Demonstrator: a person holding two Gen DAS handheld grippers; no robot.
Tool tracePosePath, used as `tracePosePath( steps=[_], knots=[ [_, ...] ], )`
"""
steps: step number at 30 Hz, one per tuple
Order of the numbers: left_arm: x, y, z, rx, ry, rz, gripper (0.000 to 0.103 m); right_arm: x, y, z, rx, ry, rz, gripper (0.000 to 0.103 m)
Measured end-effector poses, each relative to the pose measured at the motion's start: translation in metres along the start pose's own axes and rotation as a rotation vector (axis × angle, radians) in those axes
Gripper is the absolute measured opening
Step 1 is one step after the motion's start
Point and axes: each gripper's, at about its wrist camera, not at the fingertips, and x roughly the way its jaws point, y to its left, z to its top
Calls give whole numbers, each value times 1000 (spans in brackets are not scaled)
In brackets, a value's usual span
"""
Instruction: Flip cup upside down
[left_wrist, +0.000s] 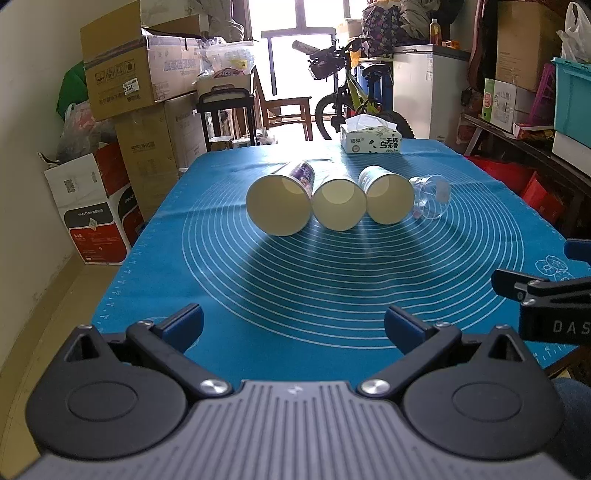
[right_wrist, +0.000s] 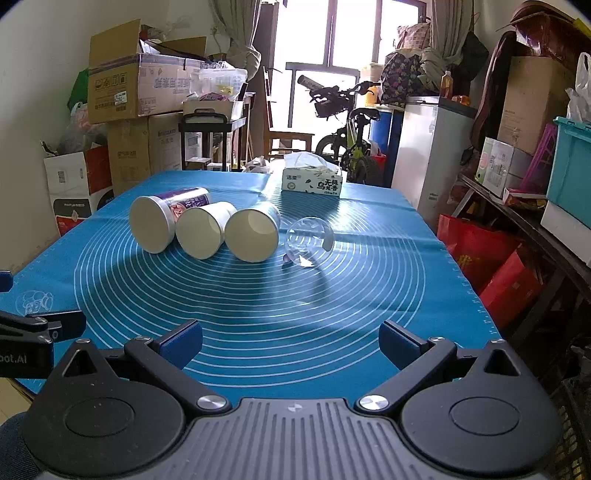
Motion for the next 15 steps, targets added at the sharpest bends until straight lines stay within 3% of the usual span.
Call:
tracePosePath(
  steps=[15],
  knots=[
    [0, 0, 0, 1, 0, -1, 103, 0, 0, 0, 0, 2, -1, 103]
  ],
)
